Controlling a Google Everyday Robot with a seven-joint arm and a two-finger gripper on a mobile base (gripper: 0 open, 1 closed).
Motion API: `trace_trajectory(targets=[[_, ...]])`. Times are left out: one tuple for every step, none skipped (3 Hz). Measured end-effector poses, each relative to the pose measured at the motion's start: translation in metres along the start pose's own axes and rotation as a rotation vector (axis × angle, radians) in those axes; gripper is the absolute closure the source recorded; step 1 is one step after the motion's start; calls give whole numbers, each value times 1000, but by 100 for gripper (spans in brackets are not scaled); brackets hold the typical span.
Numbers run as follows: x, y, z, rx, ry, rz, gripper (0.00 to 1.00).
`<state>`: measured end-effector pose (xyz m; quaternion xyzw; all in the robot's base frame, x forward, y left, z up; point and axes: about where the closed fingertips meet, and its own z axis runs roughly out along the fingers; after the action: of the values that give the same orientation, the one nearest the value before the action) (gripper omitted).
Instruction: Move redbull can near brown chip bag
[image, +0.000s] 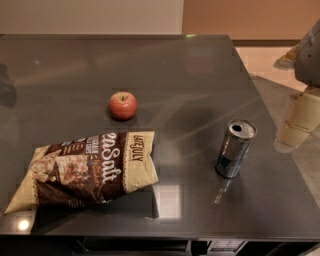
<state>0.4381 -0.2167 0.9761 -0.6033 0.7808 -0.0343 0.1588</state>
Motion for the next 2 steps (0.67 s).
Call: trace_trajectory(targets=[[0, 0, 0, 0, 0, 0, 0], [-6, 4, 0, -22, -22, -26, 0]])
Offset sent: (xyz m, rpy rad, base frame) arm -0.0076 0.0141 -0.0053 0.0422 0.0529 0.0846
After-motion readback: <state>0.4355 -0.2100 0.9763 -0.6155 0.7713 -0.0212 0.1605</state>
